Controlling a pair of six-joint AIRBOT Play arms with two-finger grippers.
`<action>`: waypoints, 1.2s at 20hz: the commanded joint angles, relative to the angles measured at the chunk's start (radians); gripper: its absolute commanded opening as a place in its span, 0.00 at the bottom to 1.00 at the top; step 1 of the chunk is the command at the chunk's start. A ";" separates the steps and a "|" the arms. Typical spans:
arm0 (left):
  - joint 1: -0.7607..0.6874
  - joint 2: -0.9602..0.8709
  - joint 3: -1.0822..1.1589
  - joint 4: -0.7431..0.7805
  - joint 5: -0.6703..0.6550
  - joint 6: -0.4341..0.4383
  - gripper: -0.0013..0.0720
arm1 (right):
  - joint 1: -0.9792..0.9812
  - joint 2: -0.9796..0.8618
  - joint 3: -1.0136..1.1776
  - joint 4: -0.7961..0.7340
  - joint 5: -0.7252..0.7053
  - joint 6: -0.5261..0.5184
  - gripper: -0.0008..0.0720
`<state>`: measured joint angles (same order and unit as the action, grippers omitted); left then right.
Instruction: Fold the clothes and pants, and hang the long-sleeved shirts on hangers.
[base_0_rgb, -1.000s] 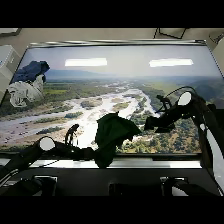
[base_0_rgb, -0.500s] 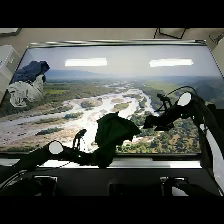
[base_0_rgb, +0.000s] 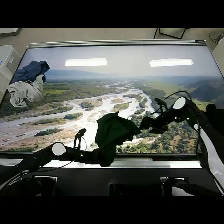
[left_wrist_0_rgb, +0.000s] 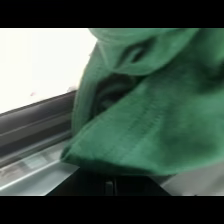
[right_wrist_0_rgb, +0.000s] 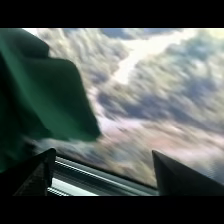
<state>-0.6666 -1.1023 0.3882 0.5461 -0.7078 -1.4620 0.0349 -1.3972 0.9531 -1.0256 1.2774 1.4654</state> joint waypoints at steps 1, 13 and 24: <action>-0.001 0.024 0.001 -0.004 -0.018 -0.005 0.05 | 0.001 -0.085 -0.011 0.210 -0.055 -0.072 0.99; 0.135 0.209 0.193 0.452 -0.293 -0.172 0.05 | 0.021 -0.023 0.180 0.180 -0.031 -0.124 0.06; 0.624 0.629 1.144 0.900 -0.114 -0.337 0.05 | -0.160 0.570 0.735 -0.005 -0.309 -0.150 0.06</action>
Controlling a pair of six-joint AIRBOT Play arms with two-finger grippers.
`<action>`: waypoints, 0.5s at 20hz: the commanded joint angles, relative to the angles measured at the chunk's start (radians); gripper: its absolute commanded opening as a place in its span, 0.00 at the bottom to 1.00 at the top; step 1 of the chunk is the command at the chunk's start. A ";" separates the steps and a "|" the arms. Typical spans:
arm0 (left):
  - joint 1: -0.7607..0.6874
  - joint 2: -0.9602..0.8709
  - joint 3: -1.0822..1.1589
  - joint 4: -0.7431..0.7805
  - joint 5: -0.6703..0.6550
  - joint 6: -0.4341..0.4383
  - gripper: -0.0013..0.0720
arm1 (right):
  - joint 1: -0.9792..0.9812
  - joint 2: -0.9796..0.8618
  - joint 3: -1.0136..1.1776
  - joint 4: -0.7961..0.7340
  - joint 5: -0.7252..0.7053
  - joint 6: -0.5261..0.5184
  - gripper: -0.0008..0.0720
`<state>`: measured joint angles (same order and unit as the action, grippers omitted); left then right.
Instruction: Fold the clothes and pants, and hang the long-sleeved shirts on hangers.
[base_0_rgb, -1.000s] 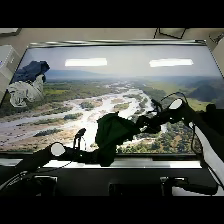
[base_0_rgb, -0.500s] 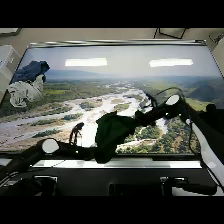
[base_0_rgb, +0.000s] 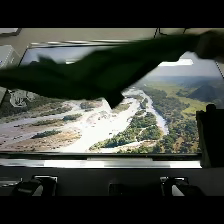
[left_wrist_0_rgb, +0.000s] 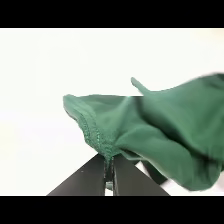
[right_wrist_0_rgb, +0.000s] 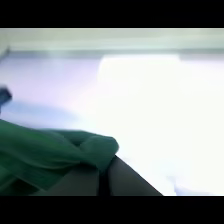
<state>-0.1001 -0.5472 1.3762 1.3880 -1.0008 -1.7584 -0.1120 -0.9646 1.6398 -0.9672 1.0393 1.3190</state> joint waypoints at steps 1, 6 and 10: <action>0.057 0.088 0.162 0.076 0.216 -0.041 0.05 | -0.013 0.174 0.048 -0.136 -0.072 -0.002 0.06; 0.057 0.077 0.159 0.223 0.135 -0.042 0.05 | -0.013 0.228 0.046 -0.459 0.163 0.147 0.06; 0.057 0.012 0.145 0.341 0.030 -0.039 0.05 | -0.013 0.171 -0.102 -0.499 0.542 0.156 0.06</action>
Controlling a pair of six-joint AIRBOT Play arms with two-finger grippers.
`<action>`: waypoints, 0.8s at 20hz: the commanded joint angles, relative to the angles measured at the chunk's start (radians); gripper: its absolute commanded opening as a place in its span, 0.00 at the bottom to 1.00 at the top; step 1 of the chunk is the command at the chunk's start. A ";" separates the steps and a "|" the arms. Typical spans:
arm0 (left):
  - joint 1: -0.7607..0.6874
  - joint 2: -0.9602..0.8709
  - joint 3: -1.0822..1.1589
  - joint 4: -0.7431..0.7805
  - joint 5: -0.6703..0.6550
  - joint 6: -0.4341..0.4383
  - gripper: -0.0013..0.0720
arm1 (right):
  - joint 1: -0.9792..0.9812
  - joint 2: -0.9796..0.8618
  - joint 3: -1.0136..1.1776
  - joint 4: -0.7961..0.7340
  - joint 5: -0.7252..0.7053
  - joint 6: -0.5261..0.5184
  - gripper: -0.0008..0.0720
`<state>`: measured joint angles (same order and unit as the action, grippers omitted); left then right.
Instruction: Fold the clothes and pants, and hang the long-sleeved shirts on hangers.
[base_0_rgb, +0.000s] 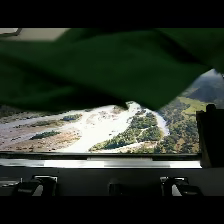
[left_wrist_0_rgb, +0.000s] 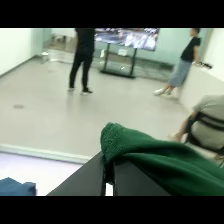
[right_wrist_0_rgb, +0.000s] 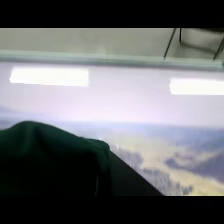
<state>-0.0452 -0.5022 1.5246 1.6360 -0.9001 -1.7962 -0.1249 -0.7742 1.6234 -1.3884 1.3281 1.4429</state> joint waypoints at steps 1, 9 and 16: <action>0.002 -0.049 -0.028 0.092 -0.103 0.000 0.05 | 0.000 -0.025 -0.165 -0.067 0.269 0.055 0.06; 0.000 -0.190 -0.551 -0.152 0.004 0.046 0.05 | 0.000 -0.024 -0.822 0.106 0.161 0.072 0.06; 0.000 -0.640 -0.516 -0.349 0.237 0.064 0.06 | 0.000 -0.025 -0.895 0.103 -0.052 0.112 0.06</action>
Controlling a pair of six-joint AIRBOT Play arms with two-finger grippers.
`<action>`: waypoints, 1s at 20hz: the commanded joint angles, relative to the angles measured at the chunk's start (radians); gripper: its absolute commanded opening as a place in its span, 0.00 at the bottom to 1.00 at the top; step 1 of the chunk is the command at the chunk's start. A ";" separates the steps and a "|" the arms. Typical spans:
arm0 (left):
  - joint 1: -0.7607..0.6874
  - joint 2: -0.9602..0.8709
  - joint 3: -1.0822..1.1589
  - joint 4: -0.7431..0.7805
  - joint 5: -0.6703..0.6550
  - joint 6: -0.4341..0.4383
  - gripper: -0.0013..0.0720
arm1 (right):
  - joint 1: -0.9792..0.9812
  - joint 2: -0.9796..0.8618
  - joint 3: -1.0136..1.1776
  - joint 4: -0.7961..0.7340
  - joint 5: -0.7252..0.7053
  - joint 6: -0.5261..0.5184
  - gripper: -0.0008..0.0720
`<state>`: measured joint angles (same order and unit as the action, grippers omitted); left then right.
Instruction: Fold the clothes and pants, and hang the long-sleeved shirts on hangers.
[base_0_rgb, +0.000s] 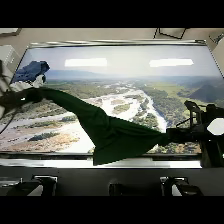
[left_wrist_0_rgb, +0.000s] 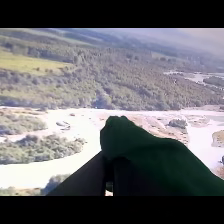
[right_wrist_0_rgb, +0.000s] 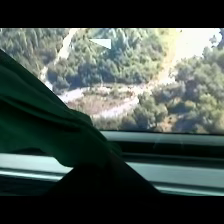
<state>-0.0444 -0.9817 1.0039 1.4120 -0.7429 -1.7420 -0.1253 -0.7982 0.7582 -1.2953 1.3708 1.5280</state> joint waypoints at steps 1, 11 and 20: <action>-0.001 -0.203 0.006 -0.184 0.074 0.010 0.07 | 0.000 -0.001 -0.029 0.010 -0.119 0.029 0.06; 0.066 -0.202 0.008 -0.204 -0.227 0.150 0.05 | 0.000 -0.126 0.130 -0.016 -0.518 0.261 0.97; 0.068 -0.193 0.008 -0.173 -0.308 0.237 0.05 | 0.209 -0.274 -0.221 0.372 0.067 0.014 0.94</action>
<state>0.0219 -1.1763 1.0115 1.2335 -1.0298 -1.5265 -0.0185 -1.0668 0.7109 -1.0172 1.3834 1.5444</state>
